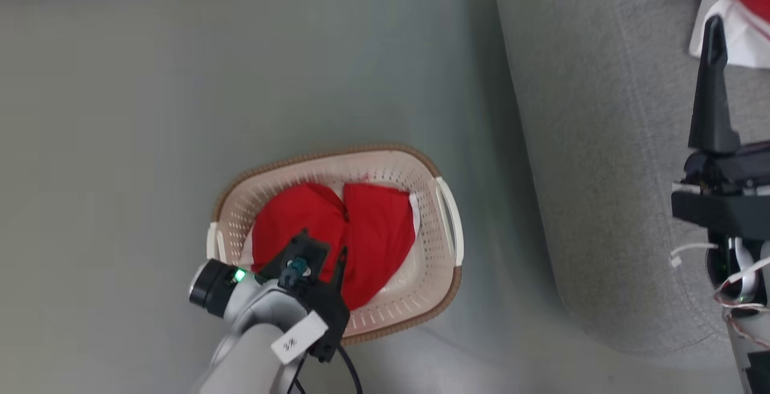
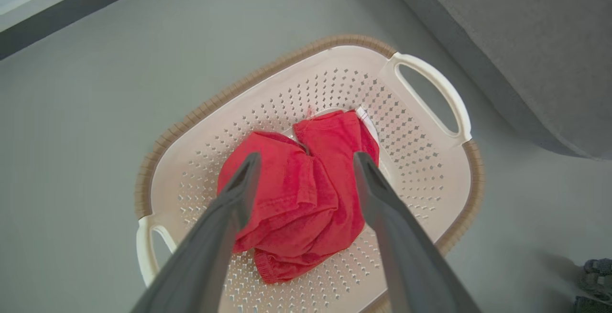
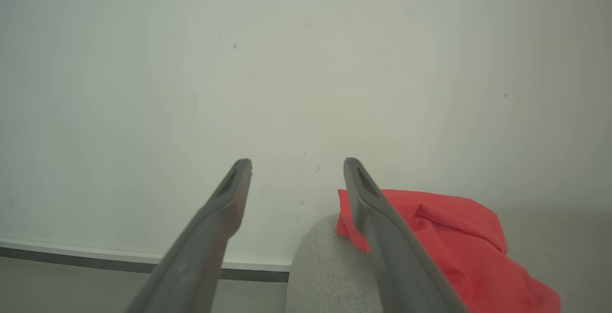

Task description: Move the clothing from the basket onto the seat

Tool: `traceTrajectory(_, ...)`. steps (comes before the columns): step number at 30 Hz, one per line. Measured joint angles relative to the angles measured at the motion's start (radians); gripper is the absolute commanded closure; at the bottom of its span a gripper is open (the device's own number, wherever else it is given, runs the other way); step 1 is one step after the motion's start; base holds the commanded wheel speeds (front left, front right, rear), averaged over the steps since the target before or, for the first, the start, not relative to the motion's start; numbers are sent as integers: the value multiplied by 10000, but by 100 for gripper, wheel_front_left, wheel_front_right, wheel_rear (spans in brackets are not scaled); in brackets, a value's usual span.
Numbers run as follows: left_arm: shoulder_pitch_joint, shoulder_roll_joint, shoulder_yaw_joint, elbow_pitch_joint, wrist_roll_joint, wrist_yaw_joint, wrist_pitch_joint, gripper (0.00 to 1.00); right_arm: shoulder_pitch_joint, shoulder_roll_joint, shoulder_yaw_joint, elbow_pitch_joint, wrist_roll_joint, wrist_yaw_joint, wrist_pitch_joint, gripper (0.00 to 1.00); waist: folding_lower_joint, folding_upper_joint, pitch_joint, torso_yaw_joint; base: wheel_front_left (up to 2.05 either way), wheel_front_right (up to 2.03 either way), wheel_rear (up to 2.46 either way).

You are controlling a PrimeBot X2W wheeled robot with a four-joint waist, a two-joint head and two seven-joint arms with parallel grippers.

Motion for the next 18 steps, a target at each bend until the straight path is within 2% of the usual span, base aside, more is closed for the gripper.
traceTrajectory(10,-1326,-31,-52,1358,384,251,236,0,-823,-33,23,-458,-63,-2,165,0,0,0,1502,-115,0,0,0)
traceTrajectory(18,-2251,-82,-282,1946,460,263,201,0,-1296,-186,-155,-951,-115,-56,251,0,-1,0,2703,-137,0,0,0)
